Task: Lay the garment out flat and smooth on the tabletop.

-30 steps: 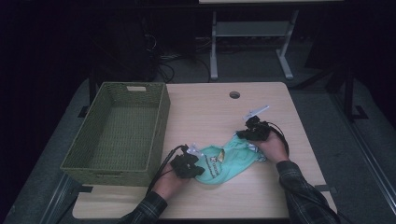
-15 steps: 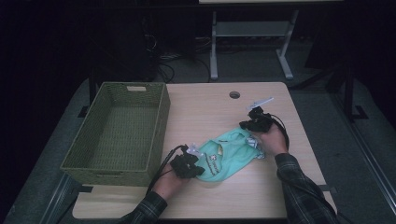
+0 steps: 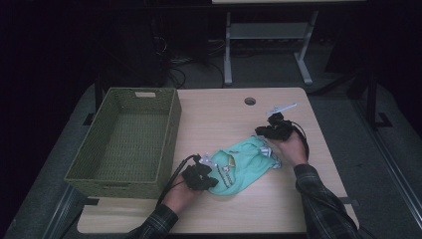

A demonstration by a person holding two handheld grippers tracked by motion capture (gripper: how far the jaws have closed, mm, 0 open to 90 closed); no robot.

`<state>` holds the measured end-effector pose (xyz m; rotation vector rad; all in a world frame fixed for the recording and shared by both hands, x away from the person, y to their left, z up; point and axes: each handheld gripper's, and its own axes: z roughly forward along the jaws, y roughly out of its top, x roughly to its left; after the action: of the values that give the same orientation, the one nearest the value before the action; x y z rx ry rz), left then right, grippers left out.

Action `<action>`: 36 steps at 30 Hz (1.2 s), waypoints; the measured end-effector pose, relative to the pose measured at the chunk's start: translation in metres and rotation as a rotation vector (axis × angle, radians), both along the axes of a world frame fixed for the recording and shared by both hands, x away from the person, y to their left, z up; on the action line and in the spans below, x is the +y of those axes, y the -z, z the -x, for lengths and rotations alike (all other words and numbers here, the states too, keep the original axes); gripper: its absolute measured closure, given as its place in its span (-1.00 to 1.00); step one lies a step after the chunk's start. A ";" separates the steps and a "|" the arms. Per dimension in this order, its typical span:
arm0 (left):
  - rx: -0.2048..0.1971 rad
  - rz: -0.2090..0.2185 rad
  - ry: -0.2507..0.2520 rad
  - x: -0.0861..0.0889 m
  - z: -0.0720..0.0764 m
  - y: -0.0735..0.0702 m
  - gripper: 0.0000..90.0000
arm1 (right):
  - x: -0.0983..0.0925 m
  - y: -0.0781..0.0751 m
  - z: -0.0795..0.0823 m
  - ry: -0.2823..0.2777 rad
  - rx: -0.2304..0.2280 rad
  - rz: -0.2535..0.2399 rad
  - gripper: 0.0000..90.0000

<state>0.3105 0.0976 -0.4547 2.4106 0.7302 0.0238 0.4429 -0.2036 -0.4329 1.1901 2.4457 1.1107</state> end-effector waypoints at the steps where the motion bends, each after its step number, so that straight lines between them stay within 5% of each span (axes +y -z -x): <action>1: 0.004 -0.007 0.009 0.000 -0.001 -0.001 0.95 | -0.002 -0.002 0.002 -0.001 0.000 -0.002 0.93; 6: -0.001 0.041 -0.007 -0.002 -0.001 -0.006 0.98 | -0.010 -0.010 0.015 -0.010 -0.016 -0.010 1.00; 14: -0.023 0.034 -0.006 -0.004 -0.012 -0.018 0.99 | -0.012 -0.014 0.041 -0.038 -0.030 -0.025 1.00; 25: -0.061 0.056 -0.038 -0.011 -0.043 -0.029 0.99 | -0.009 -0.012 0.072 -0.084 -0.062 -0.033 1.00; 36: -0.096 0.069 -0.054 -0.024 -0.073 -0.035 0.99 | -0.006 -0.003 0.096 -0.113 -0.044 -0.062 1.00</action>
<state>0.3839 0.0732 -0.4193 2.3063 0.7395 0.1336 0.3464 -0.2099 -0.4301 1.0439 2.4897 1.2378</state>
